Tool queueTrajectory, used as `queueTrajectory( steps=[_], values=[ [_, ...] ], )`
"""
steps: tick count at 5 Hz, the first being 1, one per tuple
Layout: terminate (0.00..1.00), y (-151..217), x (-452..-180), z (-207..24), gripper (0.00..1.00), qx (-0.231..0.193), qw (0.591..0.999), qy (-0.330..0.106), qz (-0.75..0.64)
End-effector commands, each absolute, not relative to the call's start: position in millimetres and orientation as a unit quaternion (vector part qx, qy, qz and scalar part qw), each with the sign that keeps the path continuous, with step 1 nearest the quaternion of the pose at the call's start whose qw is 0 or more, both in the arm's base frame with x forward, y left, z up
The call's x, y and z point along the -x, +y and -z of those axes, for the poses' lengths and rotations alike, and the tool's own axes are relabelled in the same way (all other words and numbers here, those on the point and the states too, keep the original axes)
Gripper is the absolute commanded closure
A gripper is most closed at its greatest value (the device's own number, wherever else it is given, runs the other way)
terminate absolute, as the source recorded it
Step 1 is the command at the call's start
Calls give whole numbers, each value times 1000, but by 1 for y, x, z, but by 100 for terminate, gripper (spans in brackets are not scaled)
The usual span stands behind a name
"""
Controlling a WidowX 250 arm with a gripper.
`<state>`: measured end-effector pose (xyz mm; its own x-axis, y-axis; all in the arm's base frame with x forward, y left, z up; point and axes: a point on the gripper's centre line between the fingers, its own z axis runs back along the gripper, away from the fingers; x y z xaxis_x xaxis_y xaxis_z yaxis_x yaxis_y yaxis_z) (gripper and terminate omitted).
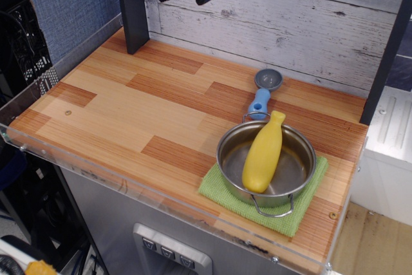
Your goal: Place the banana on the left edge of the table
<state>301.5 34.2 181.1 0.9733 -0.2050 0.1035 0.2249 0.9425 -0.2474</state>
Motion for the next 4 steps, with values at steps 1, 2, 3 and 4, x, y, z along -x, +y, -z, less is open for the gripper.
queueTrajectory(
  steps=[1,2,3,4],
  values=[
    [0,34,-302,-181,0,130,985,-38,109],
    [0,28,-289,-181,0,120,987,-37,102],
    [0,10,-272,-198,0,90,989,-56,100],
    [0,-23,-254,-219,0,46,991,-62,112]
  ],
)
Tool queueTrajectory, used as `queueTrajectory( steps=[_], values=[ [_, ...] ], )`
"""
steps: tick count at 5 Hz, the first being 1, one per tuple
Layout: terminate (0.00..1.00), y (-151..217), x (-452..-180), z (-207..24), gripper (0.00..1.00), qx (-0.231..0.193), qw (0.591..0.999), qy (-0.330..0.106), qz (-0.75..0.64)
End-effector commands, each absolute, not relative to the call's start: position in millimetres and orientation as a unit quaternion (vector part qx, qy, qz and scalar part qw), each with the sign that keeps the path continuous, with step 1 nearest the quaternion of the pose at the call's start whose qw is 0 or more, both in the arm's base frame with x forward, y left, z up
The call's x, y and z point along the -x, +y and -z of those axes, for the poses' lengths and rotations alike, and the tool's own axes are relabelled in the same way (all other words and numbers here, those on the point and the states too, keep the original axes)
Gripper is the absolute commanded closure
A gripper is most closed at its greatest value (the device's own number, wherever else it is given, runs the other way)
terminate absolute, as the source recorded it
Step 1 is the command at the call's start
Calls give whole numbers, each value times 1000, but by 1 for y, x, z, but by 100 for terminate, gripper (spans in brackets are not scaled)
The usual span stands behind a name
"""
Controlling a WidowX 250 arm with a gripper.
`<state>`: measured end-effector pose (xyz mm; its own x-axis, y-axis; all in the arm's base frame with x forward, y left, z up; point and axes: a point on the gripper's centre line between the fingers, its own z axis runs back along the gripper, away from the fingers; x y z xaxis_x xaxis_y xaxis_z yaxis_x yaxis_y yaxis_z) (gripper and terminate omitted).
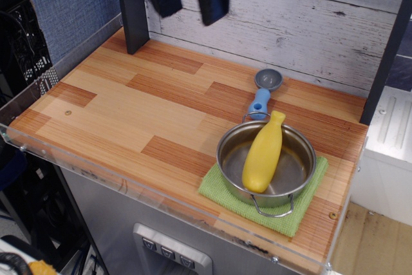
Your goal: Place the banana on the left edge of the table
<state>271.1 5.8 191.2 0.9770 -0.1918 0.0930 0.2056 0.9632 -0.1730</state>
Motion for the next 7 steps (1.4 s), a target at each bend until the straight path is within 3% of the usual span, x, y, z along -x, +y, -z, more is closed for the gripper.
queueTrajectory(
  steps=[1,2,3,4,6,7],
  values=[
    [0,-45,-249,-217,0,45,993,-68,85],
    [0,-63,-250,-204,0,-5,998,-60,25],
    [0,-74,-253,-188,0,-30,997,-62,-19],
    [0,-85,-263,-170,0,-24,998,-63,-5],
    [0,-85,-278,-117,0,101,986,-77,106],
    [0,-84,-284,-104,0,109,984,-77,121]
  ],
)
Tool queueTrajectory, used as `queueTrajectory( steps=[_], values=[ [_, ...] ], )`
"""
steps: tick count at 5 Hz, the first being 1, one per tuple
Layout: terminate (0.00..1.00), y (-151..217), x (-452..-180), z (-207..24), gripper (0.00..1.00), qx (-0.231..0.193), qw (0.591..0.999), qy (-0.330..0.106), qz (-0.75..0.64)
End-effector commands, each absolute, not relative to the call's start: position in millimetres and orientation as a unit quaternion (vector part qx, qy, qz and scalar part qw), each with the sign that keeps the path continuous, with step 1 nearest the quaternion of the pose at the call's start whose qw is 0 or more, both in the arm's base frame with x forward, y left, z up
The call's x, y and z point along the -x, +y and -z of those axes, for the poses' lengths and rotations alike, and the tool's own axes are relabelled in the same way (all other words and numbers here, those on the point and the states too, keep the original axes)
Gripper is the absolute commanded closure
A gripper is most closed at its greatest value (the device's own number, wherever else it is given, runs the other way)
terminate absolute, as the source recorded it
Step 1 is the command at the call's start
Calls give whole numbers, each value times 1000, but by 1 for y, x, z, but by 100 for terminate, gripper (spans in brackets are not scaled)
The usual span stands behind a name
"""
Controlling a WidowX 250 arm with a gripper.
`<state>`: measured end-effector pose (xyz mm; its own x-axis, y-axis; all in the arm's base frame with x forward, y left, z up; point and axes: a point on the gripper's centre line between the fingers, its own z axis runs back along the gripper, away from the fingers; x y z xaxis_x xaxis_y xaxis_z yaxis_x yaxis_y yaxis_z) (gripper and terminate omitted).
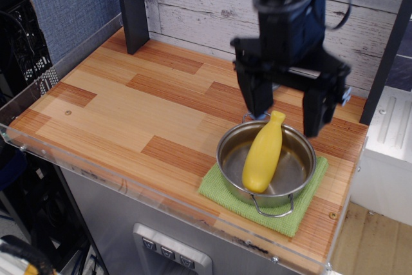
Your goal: Place the banana on the left edge of the table
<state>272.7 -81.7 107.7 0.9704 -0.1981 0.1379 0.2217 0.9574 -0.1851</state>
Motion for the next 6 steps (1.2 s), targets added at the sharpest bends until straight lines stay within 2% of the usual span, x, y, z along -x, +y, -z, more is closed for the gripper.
queueTrajectory(
  steps=[1,3,4,5,6],
  values=[
    [0,-84,-287,-95,0,51,993,-56,95],
    [0,-90,-286,-79,0,-17,998,-29,57],
    [0,-90,-282,-71,0,-24,998,-31,46],
    [0,-87,-281,-66,0,1,998,-51,38],
    [0,-88,-286,-54,0,16,997,-51,57]
  ],
)
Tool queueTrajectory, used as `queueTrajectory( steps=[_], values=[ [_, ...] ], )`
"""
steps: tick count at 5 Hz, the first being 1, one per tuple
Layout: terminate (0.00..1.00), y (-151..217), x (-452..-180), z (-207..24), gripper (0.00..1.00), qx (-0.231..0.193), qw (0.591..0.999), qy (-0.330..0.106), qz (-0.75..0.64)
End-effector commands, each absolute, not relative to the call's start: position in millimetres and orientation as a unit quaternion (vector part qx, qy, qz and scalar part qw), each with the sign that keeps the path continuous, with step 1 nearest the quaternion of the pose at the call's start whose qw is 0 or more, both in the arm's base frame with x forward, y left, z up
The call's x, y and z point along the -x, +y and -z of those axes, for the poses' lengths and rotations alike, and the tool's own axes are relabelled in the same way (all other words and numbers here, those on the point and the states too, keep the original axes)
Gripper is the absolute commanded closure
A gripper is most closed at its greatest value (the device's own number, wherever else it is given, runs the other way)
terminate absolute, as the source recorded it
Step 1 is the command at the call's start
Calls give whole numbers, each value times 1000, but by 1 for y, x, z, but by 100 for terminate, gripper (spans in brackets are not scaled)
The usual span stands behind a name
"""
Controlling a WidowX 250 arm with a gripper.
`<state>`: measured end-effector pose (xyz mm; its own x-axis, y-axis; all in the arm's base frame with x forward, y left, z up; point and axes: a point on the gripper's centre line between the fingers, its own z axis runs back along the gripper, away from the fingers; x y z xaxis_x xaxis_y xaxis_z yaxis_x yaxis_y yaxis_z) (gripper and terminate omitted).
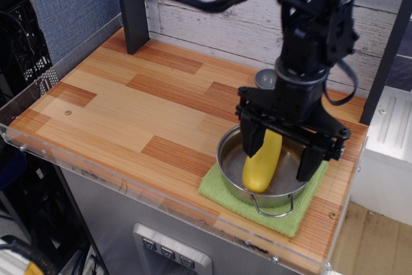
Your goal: Place the banana on the left edge of the table
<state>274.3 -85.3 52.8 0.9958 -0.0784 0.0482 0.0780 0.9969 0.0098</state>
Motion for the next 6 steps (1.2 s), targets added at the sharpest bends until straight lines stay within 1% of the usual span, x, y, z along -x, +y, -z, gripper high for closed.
queueTrajectory(
  steps=[1,3,4,5,6],
  values=[
    [0,-91,-294,-40,0,19,997,-29,70],
    [0,-95,-300,-22,0,23,997,-1,78],
    [0,-93,-298,-15,100,26,996,8,81],
    [0,-93,-298,-15,100,32,996,10,83],
    [0,-92,-301,-21,100,48,995,2,85]
  ],
)
